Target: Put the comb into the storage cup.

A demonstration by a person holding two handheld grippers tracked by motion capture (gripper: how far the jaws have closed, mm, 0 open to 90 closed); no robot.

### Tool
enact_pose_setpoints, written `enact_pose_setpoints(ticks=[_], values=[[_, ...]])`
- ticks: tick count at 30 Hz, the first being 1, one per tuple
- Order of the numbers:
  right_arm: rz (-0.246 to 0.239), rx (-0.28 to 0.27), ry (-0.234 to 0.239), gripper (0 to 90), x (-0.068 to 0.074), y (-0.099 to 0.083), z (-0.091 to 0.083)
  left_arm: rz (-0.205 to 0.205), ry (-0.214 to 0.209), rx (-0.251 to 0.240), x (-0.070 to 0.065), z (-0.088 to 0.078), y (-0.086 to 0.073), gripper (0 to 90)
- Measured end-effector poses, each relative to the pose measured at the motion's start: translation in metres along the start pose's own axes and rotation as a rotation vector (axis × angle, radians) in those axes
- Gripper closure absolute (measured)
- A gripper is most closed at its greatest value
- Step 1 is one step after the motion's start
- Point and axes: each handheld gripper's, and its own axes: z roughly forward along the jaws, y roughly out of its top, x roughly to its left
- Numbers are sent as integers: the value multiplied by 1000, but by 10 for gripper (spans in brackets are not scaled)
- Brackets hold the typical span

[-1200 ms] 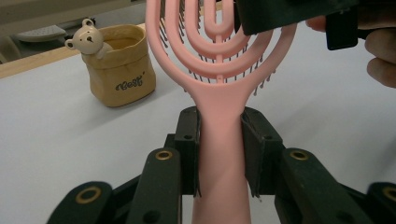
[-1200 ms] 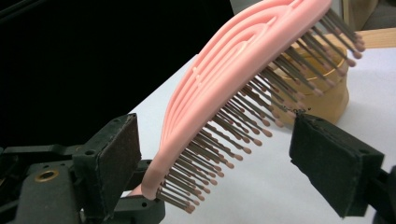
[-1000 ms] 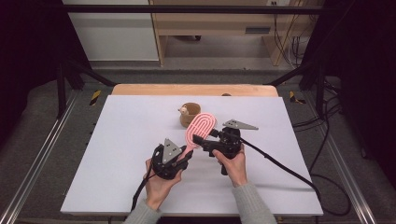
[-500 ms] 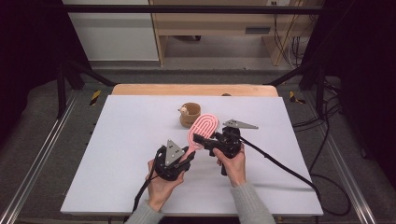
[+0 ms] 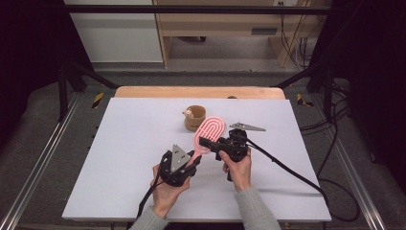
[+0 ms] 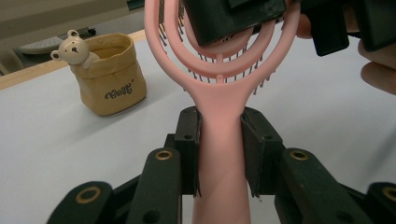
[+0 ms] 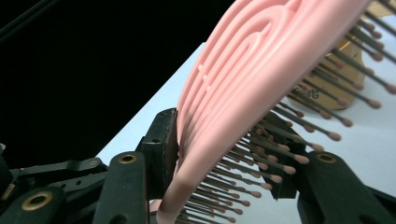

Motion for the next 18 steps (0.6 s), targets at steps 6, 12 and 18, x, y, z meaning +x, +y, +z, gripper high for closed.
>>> enact_pose_setpoints(ticks=[6, 12, 18], values=[[23, 5, 15, 566, 1, 0, -1, 6, 6, 1, -1, 0, 0, 693], [32, 2, 23, 583, 2, 0, -1, 15, 13, 0, -2, 1, 0, 693], [31, -6, 32, 598, 3, 0, -3, 25, 21, 0, -3, 1, 0, 692]])
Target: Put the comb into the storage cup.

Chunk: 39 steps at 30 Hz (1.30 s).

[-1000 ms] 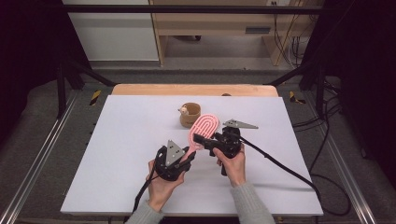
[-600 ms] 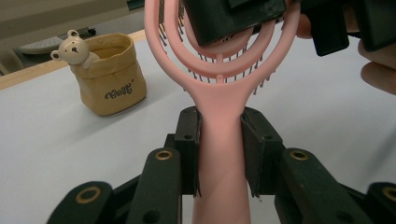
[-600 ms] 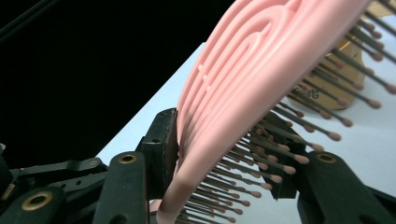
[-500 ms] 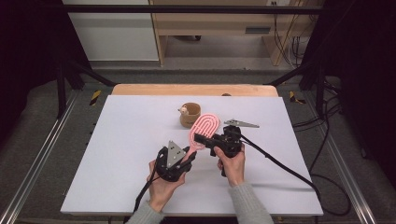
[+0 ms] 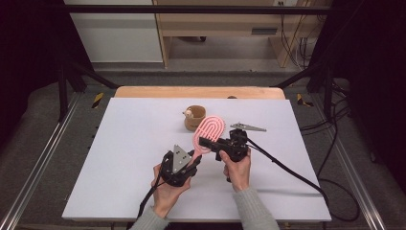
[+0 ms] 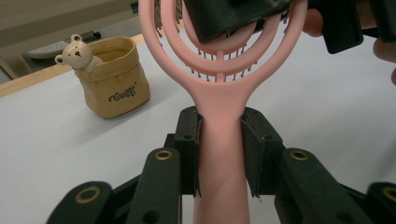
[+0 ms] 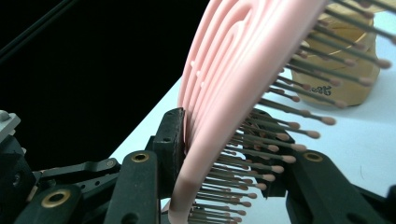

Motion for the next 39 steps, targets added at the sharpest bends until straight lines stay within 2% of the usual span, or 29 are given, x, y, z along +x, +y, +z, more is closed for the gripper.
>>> enact_pose_setpoints(ticks=[13, 23, 29, 33, 39], values=[[0, -3, 25, 626, 2, -1, -1, 4, -6, 12, 0, 3, 0, 688], [-14, -10, 39, 629, 4, 0, -4, -4, -27, 14, 2, 4, 1, 660], [-26, -19, 36, 629, 4, 1, -5, -7, -42, 11, 2, 5, 2, 588], [-32, -13, 21, 629, 4, 2, -6, -34, -89, 2, 6, 5, 3, 530], [-39, -13, 15, 629, 3, 3, -7, -54, -118, -4, 13, 3, 3, 400]])
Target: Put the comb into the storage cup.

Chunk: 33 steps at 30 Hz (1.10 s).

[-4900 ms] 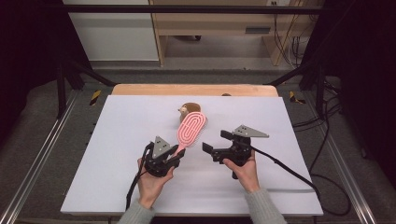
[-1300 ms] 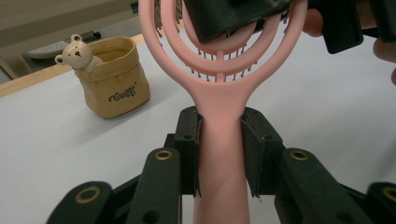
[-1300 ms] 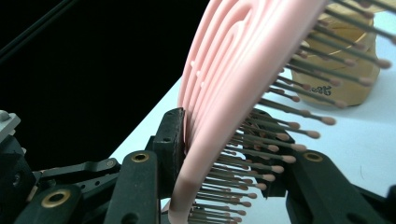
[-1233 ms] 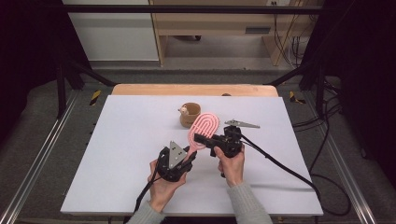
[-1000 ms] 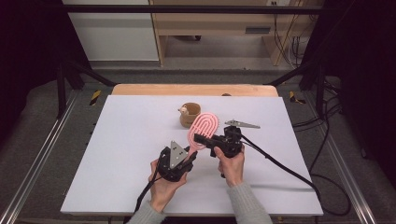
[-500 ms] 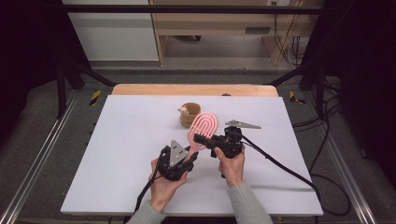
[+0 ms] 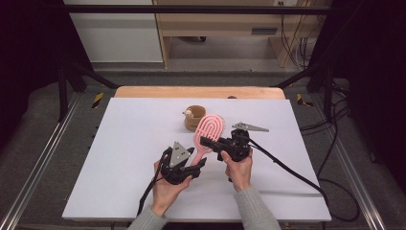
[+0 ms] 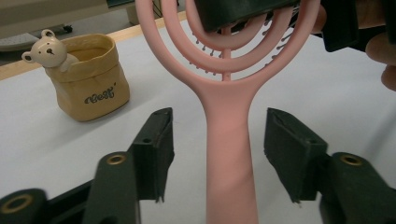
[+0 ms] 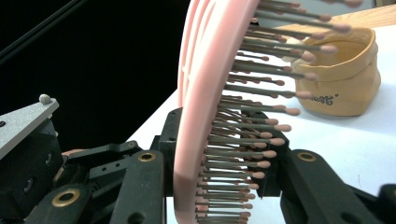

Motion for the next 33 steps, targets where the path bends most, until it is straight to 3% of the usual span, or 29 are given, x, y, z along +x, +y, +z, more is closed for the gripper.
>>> enact_pose_setpoints(ticks=[5, 14, 18, 25, 33], values=[[-11, -10, -13, 628, -1, 2, -1, -25, -31, -18, 7, -7, 3, 345], [-25, -18, -33, 629, -2, 7, -5, -56, -83, -25, 24, -15, 9, 132], [-25, -24, -31, 628, -2, 10, -7, -54, -78, -25, 29, -18, 14, 94], [-38, -29, -44, 628, -3, 13, -11, -68, -113, -23, 40, -23, 21, 39], [-49, -40, -53, 628, -3, 17, -14, -69, -91, -23, 56, -34, 21, 31]])
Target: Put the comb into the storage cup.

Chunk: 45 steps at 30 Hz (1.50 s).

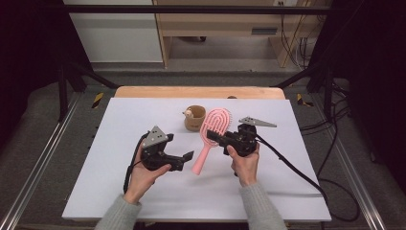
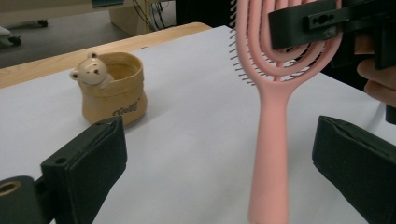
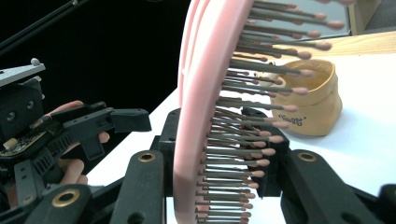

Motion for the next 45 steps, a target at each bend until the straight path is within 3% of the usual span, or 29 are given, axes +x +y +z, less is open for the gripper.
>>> enact_pose_setpoints(ticks=[14, 29, 45], values=[[-10, -18, -18, 627, -3, 7, -4, -17, 69, 9, 34, -30, -29, 9], [-53, -40, -50, 627, 2, 25, -11, -74, 107, 11, 63, -57, -63, 8], [-102, -56, -70, 627, 13, 46, -7, -75, 159, 7, 78, -73, -87, 8]])
